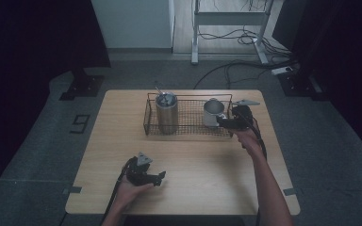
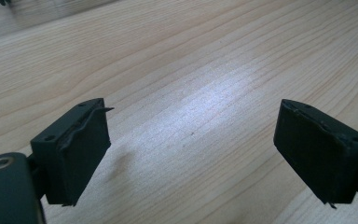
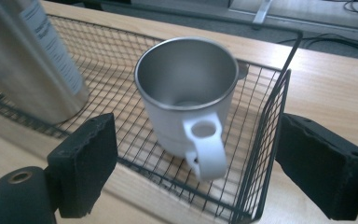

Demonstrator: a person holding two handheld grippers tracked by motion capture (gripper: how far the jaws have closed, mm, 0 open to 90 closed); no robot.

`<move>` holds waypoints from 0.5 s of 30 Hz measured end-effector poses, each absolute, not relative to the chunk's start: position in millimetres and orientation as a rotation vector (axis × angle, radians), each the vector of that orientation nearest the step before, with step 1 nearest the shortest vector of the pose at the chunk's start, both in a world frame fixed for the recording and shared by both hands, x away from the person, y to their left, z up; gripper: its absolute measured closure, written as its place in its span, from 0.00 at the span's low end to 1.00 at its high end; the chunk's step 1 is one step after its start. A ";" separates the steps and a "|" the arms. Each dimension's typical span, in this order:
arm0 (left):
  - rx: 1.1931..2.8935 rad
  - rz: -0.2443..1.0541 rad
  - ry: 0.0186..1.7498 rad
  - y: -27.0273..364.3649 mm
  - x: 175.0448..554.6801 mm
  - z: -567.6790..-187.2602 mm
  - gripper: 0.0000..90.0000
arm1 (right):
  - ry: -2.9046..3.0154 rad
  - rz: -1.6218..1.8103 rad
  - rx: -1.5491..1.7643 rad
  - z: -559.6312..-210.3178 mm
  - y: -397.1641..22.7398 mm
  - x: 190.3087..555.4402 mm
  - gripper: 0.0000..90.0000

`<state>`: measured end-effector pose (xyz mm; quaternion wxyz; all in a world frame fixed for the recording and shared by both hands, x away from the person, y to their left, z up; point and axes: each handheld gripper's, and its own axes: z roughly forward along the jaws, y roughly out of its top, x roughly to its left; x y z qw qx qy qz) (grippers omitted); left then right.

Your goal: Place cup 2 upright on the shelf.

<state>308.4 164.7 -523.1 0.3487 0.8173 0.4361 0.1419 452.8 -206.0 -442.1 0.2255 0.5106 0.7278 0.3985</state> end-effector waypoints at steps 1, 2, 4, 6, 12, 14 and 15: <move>2.113 0.366 1.131 165.1 307.9 -522.6 0.12 | 2.012 1.089 1.402 -442.1 -206.6 450.7 0.14; 2.111 0.368 1.133 165.5 307.8 -522.2 0.12 | 2.001 1.102 1.392 -442.3 -207.6 446.2 0.15; 2.109 0.372 1.135 166.0 307.8 -522.0 0.12 | 2.003 1.119 1.382 -442.8 -208.7 438.9 0.15; 2.109 0.369 1.137 167.9 308.1 -522.2 0.12 | 2.007 1.123 1.361 -443.5 -210.2 431.5 0.15; 2.090 0.373 1.160 177.0 309.6 -521.6 0.12 | 2.004 1.157 1.358 -449.9 -217.5 410.0 0.16; 2.087 0.373 1.166 178.9 310.1 -521.8 0.12 | 2.001 1.171 1.357 -454.4 -220.0 401.4 0.16; 2.087 0.377 1.169 179.3 310.4 -522.0 0.12 | 1.999 1.186 1.361 -460.0 -222.4 392.7 0.16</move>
